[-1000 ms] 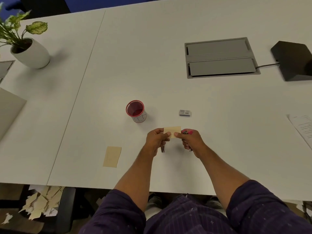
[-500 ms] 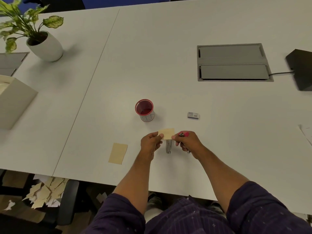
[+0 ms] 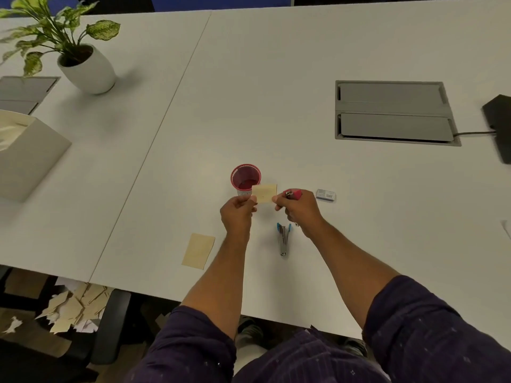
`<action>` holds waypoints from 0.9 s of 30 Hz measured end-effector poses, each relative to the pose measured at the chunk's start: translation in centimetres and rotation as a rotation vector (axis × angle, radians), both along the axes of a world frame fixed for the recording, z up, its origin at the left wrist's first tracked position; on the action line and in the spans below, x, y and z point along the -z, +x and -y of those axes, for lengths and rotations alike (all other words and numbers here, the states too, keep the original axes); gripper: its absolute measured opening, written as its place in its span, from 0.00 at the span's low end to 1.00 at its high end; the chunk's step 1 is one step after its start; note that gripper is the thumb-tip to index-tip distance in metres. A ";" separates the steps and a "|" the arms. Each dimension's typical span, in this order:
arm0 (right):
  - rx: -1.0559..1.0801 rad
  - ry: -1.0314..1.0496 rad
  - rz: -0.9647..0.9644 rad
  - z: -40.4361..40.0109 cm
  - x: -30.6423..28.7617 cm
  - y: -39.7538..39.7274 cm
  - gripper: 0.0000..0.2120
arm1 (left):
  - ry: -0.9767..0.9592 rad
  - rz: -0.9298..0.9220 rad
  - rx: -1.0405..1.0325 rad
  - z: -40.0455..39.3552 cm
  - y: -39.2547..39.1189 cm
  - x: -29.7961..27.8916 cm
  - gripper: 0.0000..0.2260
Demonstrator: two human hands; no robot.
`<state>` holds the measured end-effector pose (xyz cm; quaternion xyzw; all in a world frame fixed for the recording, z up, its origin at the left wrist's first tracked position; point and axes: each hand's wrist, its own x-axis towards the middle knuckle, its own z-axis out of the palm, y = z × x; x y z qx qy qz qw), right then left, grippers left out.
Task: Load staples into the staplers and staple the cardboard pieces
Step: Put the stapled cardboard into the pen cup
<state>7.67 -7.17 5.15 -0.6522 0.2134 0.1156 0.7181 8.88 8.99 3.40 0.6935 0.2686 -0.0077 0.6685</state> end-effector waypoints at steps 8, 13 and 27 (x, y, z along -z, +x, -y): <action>-0.019 -0.248 0.078 -2.7 -1.6 3.9 0.03 | 0.431 0.092 -0.043 -0.6 1.6 -0.9 0.09; 0.041 -0.359 0.050 -4.4 -1.5 5.9 0.04 | 0.532 0.066 0.051 -0.6 1.7 -0.5 0.11; -0.042 -0.433 -0.076 -6.6 -0.3 7.9 0.09 | 0.586 0.107 0.087 -1.1 1.5 0.5 0.08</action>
